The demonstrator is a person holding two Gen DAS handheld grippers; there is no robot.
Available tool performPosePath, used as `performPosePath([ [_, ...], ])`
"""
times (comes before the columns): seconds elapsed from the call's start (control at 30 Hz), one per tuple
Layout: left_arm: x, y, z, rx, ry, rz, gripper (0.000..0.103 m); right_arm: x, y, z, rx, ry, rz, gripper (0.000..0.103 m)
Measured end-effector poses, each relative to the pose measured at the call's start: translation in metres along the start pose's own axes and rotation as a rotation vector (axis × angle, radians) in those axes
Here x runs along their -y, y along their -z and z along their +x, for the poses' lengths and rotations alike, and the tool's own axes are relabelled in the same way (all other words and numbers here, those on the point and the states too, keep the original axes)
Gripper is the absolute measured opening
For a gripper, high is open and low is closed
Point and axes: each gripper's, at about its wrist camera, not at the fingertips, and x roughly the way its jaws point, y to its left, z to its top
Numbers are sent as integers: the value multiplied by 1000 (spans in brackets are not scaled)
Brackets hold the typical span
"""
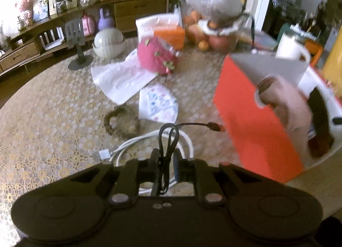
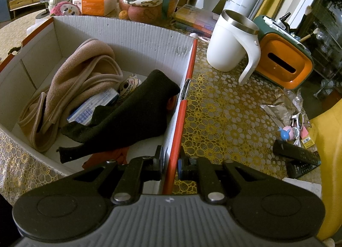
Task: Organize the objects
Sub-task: 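Carry the black cable into the cardboard box with the left gripper, then lower the black cable into the box and open the left gripper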
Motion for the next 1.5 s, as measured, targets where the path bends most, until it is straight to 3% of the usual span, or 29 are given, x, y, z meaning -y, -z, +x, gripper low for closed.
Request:
performPosePath([
  [0.3,26,-35,-50,144,39,-30,10,-1,0,0,1,5,5,12],
  [0.47,54,-52,-60,166,82,-24,10,0,0,0,0,5,5,12],
  [0.87,128,-63,-26,90,125,-6,10,1,0,0,-1,1,11,12],
  [1.13,168,-61,11,11,36,40,10,1,-1,0,3,-1,13,12],
  [1.5,190,-49,58,-122,-40,149,11,2,0,1,9,-12,22,12],
])
